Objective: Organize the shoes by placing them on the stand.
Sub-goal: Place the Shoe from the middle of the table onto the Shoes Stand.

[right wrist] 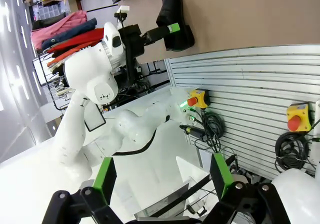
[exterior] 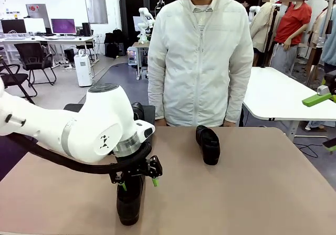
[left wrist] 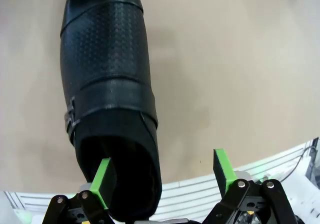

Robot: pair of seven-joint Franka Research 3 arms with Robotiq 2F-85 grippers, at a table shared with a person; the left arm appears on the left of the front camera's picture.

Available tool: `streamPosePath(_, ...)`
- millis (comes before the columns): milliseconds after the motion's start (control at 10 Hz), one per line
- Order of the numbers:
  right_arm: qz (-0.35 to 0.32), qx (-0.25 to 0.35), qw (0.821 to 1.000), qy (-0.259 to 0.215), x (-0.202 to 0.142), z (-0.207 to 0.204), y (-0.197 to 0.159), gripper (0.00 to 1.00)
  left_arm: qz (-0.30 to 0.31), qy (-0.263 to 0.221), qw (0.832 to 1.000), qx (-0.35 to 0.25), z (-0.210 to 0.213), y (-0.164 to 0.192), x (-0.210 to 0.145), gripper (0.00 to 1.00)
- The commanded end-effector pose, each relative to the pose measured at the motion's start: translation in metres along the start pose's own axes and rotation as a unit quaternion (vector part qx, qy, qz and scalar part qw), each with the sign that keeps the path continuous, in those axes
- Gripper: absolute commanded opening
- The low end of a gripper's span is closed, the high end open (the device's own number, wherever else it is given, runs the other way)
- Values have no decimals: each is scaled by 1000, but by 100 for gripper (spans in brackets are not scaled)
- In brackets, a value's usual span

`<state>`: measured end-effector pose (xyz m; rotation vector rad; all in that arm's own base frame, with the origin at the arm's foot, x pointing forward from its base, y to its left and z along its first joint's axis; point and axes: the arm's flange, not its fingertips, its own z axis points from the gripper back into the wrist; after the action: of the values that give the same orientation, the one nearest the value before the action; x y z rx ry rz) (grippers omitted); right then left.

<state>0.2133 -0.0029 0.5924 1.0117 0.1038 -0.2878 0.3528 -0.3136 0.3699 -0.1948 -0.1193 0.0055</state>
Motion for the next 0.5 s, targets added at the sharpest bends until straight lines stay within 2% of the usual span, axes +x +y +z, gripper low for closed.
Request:
streamPosePath(0, 5, 0, 1000, 2, 0, 0, -1, 100, 7, 10, 1000, 12, -12, -7, 12, 100)
streamPosePath(300, 5, 0, 1000, 2, 0, 0, -1, 100, 19, 10, 999, 32, -15, -10, 14, 100)
streamPosePath(400, 5, 0, 1000, 2, 0, 0, -1, 100, 10, 0, 999, 45, -15, -12, 13, 40)
